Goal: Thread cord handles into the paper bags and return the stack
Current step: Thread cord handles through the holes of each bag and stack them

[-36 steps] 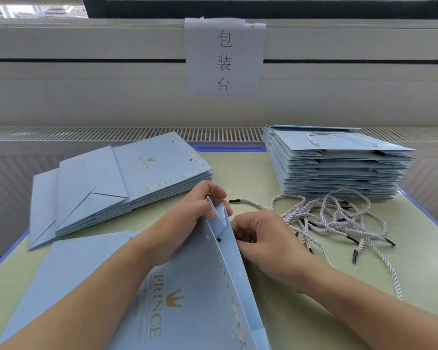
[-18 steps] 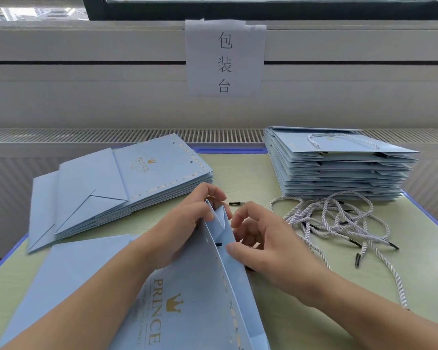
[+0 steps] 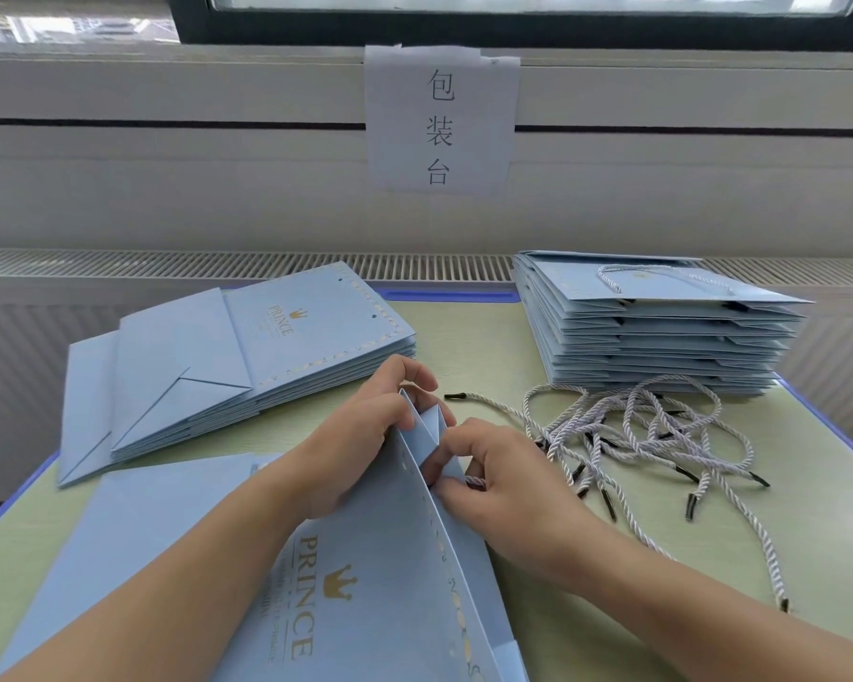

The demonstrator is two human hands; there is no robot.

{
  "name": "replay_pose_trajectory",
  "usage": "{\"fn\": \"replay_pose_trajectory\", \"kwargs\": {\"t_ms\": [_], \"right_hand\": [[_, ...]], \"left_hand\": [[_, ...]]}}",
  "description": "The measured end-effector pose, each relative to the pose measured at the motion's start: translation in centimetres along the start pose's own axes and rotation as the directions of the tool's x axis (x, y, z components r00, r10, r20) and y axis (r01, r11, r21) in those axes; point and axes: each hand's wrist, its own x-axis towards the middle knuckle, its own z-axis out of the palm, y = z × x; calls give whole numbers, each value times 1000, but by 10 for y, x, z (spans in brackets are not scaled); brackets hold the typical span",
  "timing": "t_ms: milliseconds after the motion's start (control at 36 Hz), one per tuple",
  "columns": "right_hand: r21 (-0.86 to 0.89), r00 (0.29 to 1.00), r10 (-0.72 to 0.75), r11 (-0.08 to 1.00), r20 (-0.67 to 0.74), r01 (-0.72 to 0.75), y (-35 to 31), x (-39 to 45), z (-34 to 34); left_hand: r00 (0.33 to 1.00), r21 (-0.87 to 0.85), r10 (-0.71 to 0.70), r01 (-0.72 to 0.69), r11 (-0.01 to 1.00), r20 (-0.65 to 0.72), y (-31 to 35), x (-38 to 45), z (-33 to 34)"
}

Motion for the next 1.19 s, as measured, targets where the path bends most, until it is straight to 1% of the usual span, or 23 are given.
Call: {"fn": "replay_pose_trajectory", "kwargs": {"t_ms": [111, 222, 278, 389, 444, 500, 583, 639, 694, 722, 861, 917, 1000, 1056, 1139, 1194], "right_hand": [[-132, 999, -11, 991, 42, 17, -1, 2, -1], [-192, 999, -4, 981, 54, 15, -1, 2, 0], [-156, 999, 1, 988, 39, 5, 0, 2, 3], [21, 998, -30, 999, -49, 31, 4, 1, 7], [44, 995, -50, 998, -88, 54, 5, -1, 8], [-3, 988, -92, 996, -121, 93, 5, -2, 9], [-170, 963, -216, 967, -163, 188, 5, -2, 10], [-264, 938, -305, 930, -165, 256, 5, -1, 11], [-324, 926, -349, 901, -144, 289, 8, 1, 10], [-335, 932, -341, 898, -123, 285, 10, 3, 9], [-300, 961, -270, 913, 59, 275, 13, 3, -2], [-272, 967, -241, 928, 86, 256, 11, 4, -2], [-269, 969, -241, 931, 54, 246, 9, 6, 1], [-297, 961, -276, 917, 11, 267, 10, 5, 4], [-311, 933, -352, 897, -75, 313, 12, 3, 7], [-372, 892, -428, 859, -146, 352, 12, 1, 8]], "left_hand": [[1000, 15, 10, -10, 1000, -4, -1, 1, 2], [1000, 24, 15, -15, 1000, -3, -1, 1, 1], [1000, 44, 21, -20, 999, -20, -2, 1, 0], [998, 89, 17, -12, 996, -55, -3, 2, -3], [998, 93, 15, -9, 996, -62, -3, 3, -3], [998, 95, 12, -6, 995, -68, -3, 3, -3], [997, 90, 20, -13, 996, -70, -2, 3, -2], [998, 77, 18, -13, 997, -63, -1, 4, -2], [998, 49, 11, -8, 999, -57, 0, 3, -1], [998, 37, 9, -7, 999, -58, 0, 3, 0], [998, 30, -2, 3, 1000, -64, 1, 3, 1], [998, 51, -4, 7, 999, -66, 1, 3, 1], [997, 65, -3, 8, 998, -76, 0, 2, 0], [997, 45, -9, 13, 999, -77, 1, 2, -1], [997, 6, -13, 13, 1000, -72, 2, 1, -1], [998, -1, -11, 11, 1000, -62, 3, 0, -1]]}}
